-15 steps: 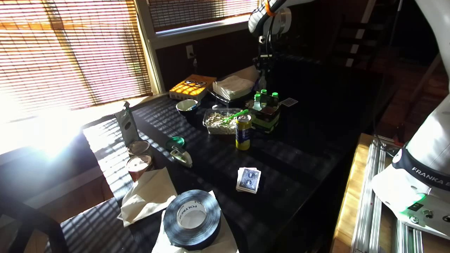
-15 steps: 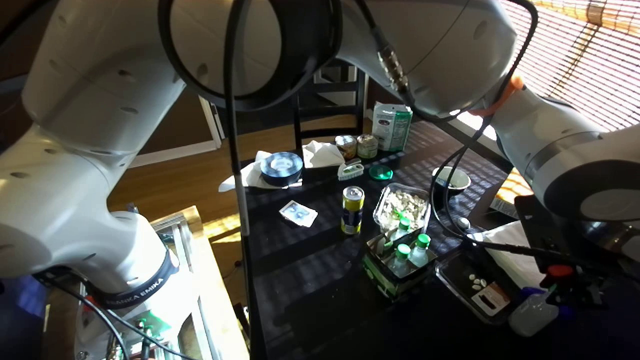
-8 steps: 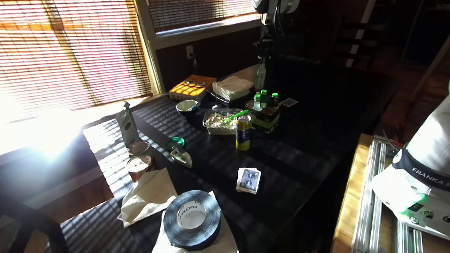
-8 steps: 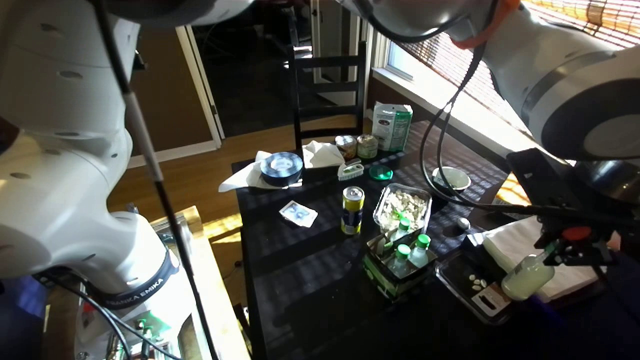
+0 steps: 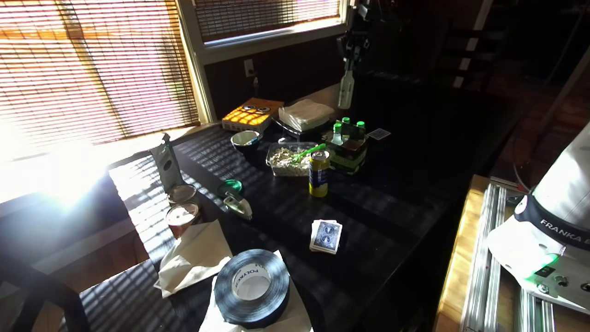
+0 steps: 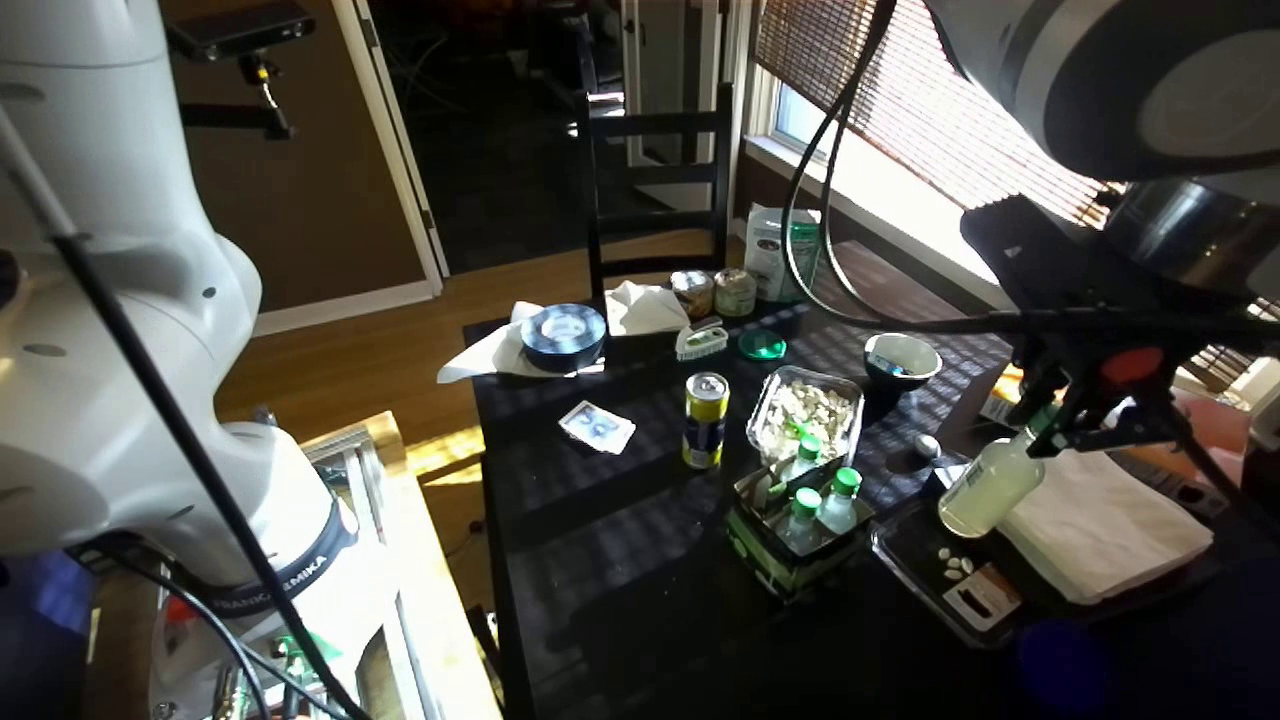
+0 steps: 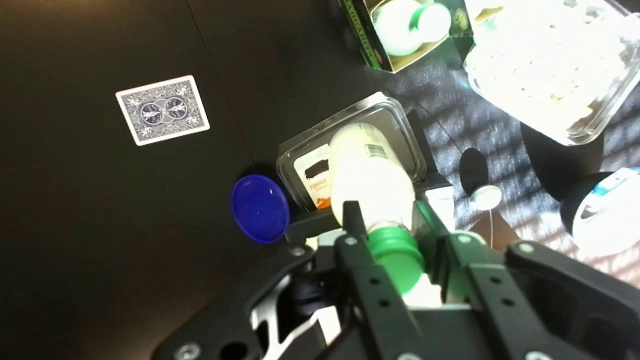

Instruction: Put the clear green bottle in the empty slot of the case

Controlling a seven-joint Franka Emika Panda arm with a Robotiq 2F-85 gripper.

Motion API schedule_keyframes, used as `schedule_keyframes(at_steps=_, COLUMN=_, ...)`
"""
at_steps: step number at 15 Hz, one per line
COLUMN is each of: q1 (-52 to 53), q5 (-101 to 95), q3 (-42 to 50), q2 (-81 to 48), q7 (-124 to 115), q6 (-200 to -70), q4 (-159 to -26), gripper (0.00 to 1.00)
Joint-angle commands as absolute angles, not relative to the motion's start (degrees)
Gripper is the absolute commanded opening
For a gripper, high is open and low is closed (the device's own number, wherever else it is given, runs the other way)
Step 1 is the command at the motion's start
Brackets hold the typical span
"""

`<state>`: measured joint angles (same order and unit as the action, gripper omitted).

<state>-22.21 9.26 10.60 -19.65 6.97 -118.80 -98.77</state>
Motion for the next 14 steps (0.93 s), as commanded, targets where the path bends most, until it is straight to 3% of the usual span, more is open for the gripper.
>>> schedule_keyframes(at_steps=1, q1=-21.5, q5=9.6, q3=11.4, q2=-19.6, q7=7.3, q6=-118.5, q4=-98.8, gripper=0.29)
schedule_keyframes(at_steps=3, q1=-21.5, q5=9.5, q3=11.5, q2=-19.6, q7=7.4, q6=-118.5, q4=-99.2, gripper=0.29)
schedule_keyframes(at_steps=4, q1=-21.5, q5=9.5, q3=11.5, q2=-19.6, q7=7.4, q6=-118.5, q4=-99.3, gripper=0.07)
schedule_keyframes(at_steps=14, q1=-11.2, q5=-6.8, q3=10.7, q2=-1.7, q7=2.0, q6=-129.6, q4=-119.5, gripper=0.07)
